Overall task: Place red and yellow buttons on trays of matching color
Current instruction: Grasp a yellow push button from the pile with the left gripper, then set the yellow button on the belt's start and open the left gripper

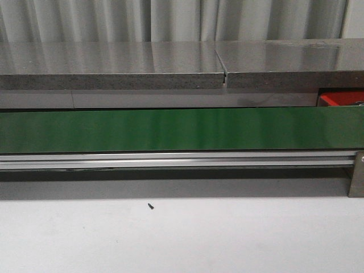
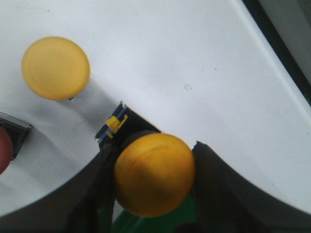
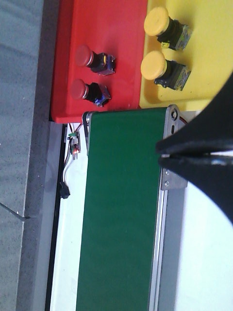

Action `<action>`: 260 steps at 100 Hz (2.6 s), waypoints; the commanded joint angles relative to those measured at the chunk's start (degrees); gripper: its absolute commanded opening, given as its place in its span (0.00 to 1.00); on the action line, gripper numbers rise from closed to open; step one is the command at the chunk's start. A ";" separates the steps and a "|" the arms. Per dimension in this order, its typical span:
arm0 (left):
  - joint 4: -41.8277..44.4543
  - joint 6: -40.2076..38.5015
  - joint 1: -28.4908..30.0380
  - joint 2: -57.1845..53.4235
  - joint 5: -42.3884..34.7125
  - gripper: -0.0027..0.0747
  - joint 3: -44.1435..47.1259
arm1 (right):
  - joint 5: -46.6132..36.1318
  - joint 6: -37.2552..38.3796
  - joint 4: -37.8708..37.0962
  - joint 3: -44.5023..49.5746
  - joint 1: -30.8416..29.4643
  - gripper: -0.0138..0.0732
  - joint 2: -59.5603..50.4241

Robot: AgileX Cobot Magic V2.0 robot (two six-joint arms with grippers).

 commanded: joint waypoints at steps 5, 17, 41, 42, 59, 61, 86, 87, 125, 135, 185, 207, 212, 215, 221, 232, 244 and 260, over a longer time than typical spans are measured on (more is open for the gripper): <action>-1.80 6.87 -0.72 -7.31 2.95 0.21 -1.53 | -3.88 -0.04 0.01 -1.41 0.12 0.03 0.22; -4.26 11.97 -0.75 -10.83 6.23 0.21 0.75 | -3.88 -0.04 0.01 -1.41 0.12 0.03 0.22; -6.30 15.94 -1.51 -18.77 3.34 0.21 11.60 | -3.88 -0.04 0.01 -1.41 0.12 0.03 0.22; -6.30 15.89 -1.52 -18.92 3.21 0.21 11.89 | -3.88 -0.04 0.01 -1.41 0.12 0.03 0.22; -6.30 17.66 -3.90 -20.82 0.69 0.21 17.51 | -3.88 -0.04 0.01 -1.41 0.12 0.03 0.22; -6.30 17.66 -4.32 -20.82 0.40 0.21 17.92 | -3.88 -0.04 0.01 -1.41 0.12 0.03 0.22; -6.06 17.79 -6.68 -20.60 -3.70 0.21 22.14 | -3.88 -0.04 0.01 -1.41 0.12 0.03 0.22; -6.06 17.79 -6.68 -20.60 -3.82 0.21 22.29 | -3.88 -0.04 0.01 -1.41 0.12 0.03 0.22; -5.74 18.71 -6.68 -20.60 -3.91 0.41 24.98 | -3.83 -0.04 0.01 -1.41 0.12 0.03 0.22; -5.74 18.80 -6.68 -20.60 -3.91 0.59 24.98 | -3.83 -0.04 0.01 -1.41 0.12 0.03 0.22; -10.91 18.93 -6.68 -24.37 -3.42 0.67 17.19 | -3.83 -0.04 0.01 -1.41 0.12 0.03 0.22; -7.67 18.93 -3.49 -24.25 -3.91 0.67 14.71 | -3.83 -0.04 0.01 -1.41 0.12 0.03 0.22; -6.49 18.93 -2.33 -24.08 -3.50 0.67 14.71 | -3.83 -0.04 0.01 -1.41 0.12 0.03 0.22; -5.91 18.93 -1.55 -24.01 -2.96 0.68 14.71 | -3.83 -0.04 0.01 -1.41 0.12 0.03 0.22; -5.28 18.93 0.22 -23.53 -2.12 0.67 14.71 | -3.83 -0.04 0.01 -1.41 0.12 0.03 0.22; -3.67 18.93 3.19 -22.71 -0.60 0.68 14.71 | -3.83 -0.04 0.01 -1.41 0.12 0.03 0.22; 0.41 18.93 5.79 -21.29 1.71 0.67 14.71 | -3.83 -0.04 0.01 -1.41 0.12 0.03 0.22; 3.38 18.93 7.69 -18.52 0.68 0.67 14.71 | -3.83 -0.04 0.01 -1.41 0.12 0.03 0.22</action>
